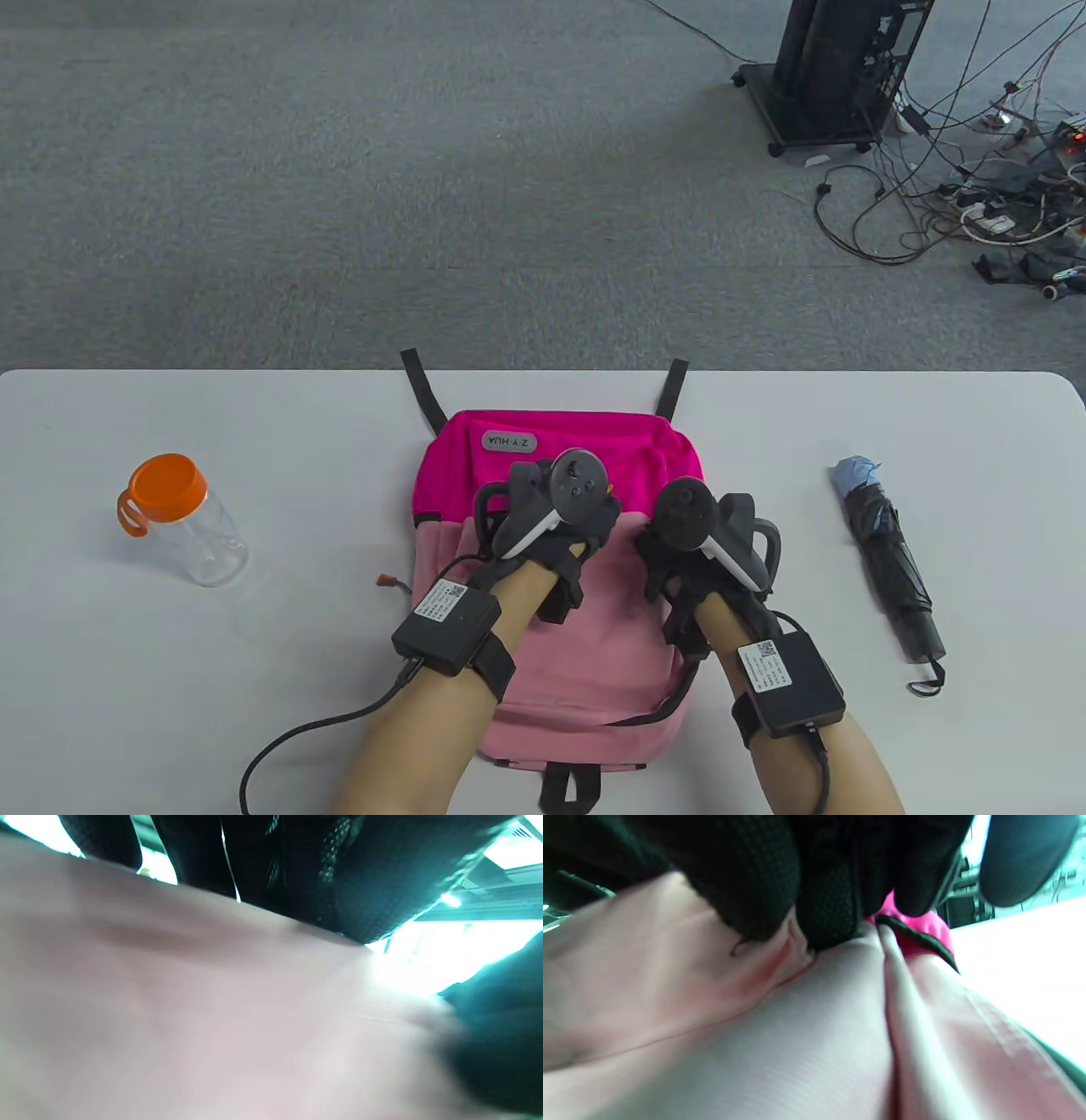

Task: Pack school bag

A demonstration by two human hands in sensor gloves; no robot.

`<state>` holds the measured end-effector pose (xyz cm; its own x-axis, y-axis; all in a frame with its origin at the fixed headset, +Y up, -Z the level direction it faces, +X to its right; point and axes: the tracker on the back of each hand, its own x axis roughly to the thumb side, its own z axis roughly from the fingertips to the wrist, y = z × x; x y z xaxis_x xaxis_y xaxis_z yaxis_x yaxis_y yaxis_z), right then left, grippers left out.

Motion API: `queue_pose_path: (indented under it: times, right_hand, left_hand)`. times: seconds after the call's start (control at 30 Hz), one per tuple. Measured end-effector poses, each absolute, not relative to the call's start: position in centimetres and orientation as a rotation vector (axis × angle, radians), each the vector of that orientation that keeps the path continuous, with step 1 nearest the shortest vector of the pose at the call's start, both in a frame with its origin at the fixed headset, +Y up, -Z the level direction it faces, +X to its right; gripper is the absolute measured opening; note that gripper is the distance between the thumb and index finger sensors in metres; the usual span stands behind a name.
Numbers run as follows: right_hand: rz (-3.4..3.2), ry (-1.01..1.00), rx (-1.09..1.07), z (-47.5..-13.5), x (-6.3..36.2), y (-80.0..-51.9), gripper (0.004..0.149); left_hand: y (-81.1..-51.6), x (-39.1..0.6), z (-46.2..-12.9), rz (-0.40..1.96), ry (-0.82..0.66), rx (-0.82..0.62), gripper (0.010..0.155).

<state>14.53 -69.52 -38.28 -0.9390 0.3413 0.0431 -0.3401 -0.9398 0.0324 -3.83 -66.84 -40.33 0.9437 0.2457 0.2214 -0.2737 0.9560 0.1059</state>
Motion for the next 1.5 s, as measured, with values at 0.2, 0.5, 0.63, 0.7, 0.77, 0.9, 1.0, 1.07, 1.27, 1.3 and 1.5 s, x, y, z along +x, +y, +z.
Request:
queue_pose_path:
  times: [0.2,0.5,0.63,0.7,0.77,0.9,1.0,1.07,1.27,1.3,1.5]
  right_hand:
    - [2.767,0.109,0.126,-37.9,16.1,-70.7,0.044]
    - [2.761,0.025,0.100,-36.7,16.8,-71.3,0.045]
    - [2.630,0.098,0.181,-34.5,18.8,-70.6,0.068]
    - [2.509,0.148,0.396,-33.0,19.9,-70.1,0.070]
    - [2.470,0.261,0.545,-31.3,20.2,-69.9,0.077]
    - [2.606,0.393,0.767,-28.3,19.2,-70.6,0.103]
    - [2.691,0.458,0.931,-27.0,17.3,-71.6,0.115]
    - [2.687,0.542,0.937,-26.7,16.1,-72.8,0.117]
    - [2.898,0.470,0.976,-26.6,14.3,-77.3,0.113]
    - [2.909,0.452,0.966,-26.5,14.2,-77.2,0.112]
    - [2.860,0.407,0.923,-26.5,14.5,-77.3,0.107]
  left_hand:
    - [-67.5,-12.0,-39.9,0.242,-0.011,0.091,0.035]
    - [-68.3,-17.1,-38.1,0.275,0.031,0.041,0.056]
    - [-66.6,-16.8,-35.2,0.250,-0.222,0.095,0.082]
    - [-65.9,-17.0,-33.3,0.174,-0.436,0.078,0.084]
    - [-66.0,-17.1,-31.6,0.154,-0.555,-0.010,0.088]
    - [-67.5,-16.6,-29.3,0.086,-0.705,-0.184,0.091]
    - [-69.3,-15.7,-28.6,0.055,-0.798,-0.258,0.098]
    - [-70.6,-15.1,-28.3,0.016,-0.807,-0.336,0.107]
    - [-76.5,-13.4,-27.5,-0.284,-0.703,-0.447,0.111]
    - [-76.3,-13.4,-27.0,-0.309,-0.688,-0.370,0.108]
    - [-76.0,-13.5,-26.6,-0.172,-0.652,-0.235,0.095]
